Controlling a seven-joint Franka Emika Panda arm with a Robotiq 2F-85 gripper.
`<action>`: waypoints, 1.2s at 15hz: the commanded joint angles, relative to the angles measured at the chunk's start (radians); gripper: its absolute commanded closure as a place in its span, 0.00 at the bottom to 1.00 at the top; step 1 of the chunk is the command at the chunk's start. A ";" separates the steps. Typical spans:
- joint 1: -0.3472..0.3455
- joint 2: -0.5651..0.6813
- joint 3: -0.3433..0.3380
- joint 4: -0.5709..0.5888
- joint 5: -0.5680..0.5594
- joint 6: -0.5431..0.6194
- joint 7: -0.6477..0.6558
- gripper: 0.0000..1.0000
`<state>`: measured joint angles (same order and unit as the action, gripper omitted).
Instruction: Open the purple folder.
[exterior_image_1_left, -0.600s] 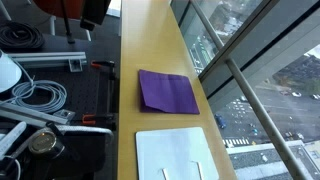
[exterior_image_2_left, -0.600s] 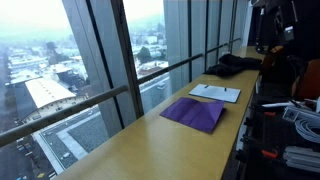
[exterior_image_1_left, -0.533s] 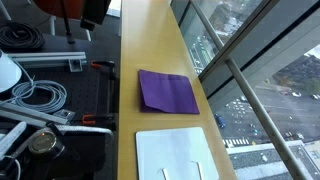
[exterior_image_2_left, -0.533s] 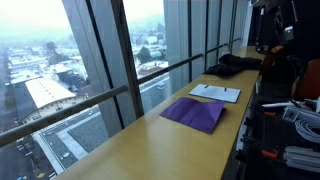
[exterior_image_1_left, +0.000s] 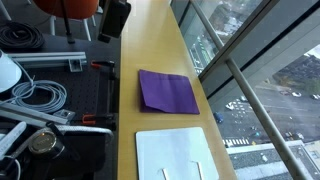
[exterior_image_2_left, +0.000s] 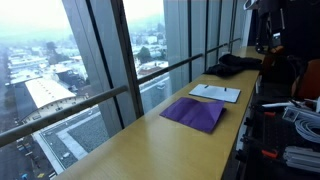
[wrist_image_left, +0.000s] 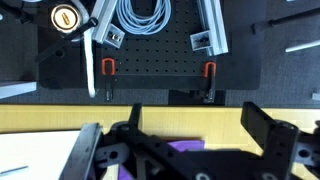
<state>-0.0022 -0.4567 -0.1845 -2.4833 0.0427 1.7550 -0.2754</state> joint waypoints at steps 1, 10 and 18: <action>-0.008 0.142 -0.016 0.042 0.070 0.137 -0.047 0.00; -0.041 0.563 0.014 0.226 0.341 0.281 -0.151 0.00; -0.123 0.801 0.081 0.384 0.322 0.322 -0.127 0.00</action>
<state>-0.0873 0.2741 -0.1411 -2.1591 0.3652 2.0579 -0.4072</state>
